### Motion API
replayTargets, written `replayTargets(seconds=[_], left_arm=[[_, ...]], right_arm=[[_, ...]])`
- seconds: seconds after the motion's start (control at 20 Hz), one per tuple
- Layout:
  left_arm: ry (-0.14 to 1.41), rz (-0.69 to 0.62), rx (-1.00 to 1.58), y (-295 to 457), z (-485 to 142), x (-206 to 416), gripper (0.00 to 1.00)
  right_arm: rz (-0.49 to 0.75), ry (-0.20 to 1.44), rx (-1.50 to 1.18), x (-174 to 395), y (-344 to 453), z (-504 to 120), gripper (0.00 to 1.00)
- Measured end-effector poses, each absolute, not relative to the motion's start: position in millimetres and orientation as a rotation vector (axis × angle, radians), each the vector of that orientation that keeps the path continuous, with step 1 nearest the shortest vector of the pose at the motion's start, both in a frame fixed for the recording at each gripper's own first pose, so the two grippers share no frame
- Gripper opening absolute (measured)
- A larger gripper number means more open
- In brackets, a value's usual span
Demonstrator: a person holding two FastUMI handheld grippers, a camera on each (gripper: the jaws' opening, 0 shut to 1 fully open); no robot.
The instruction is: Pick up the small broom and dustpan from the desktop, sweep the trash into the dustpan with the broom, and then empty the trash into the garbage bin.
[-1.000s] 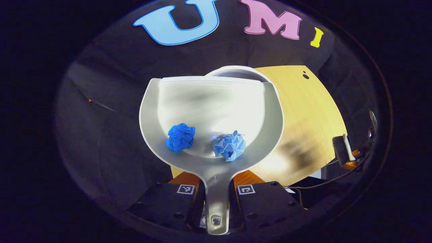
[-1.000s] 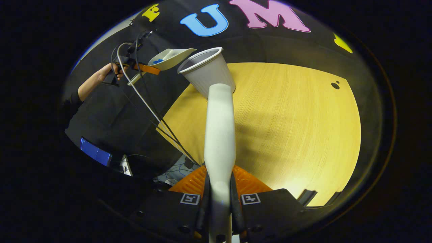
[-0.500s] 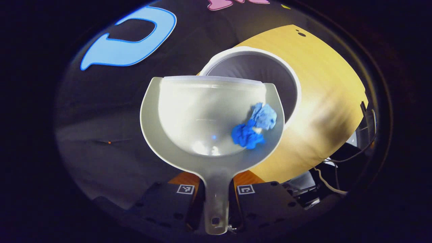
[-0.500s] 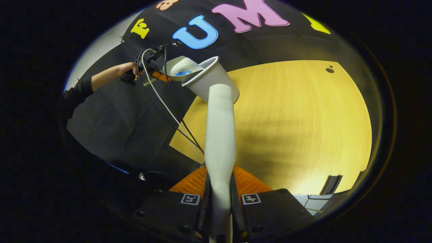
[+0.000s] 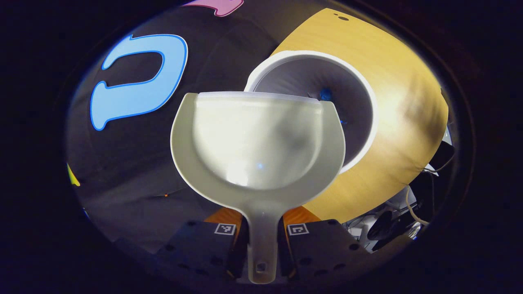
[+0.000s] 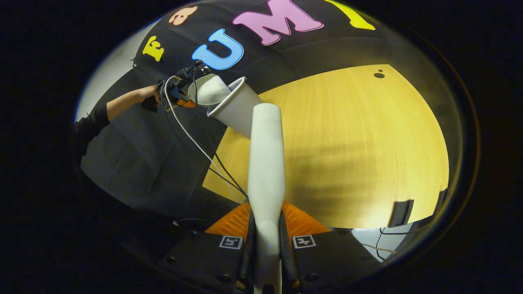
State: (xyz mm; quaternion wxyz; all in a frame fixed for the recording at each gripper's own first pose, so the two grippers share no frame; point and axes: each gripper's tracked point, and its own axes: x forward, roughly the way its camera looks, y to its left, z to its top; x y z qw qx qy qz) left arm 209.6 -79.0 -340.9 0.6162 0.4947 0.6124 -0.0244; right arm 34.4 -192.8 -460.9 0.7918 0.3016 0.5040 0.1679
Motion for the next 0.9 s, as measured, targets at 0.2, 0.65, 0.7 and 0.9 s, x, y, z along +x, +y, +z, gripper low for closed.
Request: replayTargets(seconds=[0.2, 0.65, 0.7, 0.9], left_arm=[[1.214, -0.047, 0.945, -98.0, -349.7, 216.4, 0.3], [0.915, -0.125, 0.568, -120.4, -398.6, 226.8, 0.29], [0.907, -0.147, 0.53, -124.6, -401.9, 226.7, 0.29], [0.937, -0.261, 0.333, -176.5, -448.4, 194.5, 0.29]], right_arm=[[0.292, 1.071, 0.688, 47.5, -202.2, -461.7, 0.3], [0.225, 1.053, 0.726, 92.3, -219.0, -459.2, 0.3], [0.215, 1.064, 0.714, 94.2, -221.2, -464.0, 0.3], [0.178, 1.107, 0.65, 98.7, -231.1, -485.9, 0.3]])
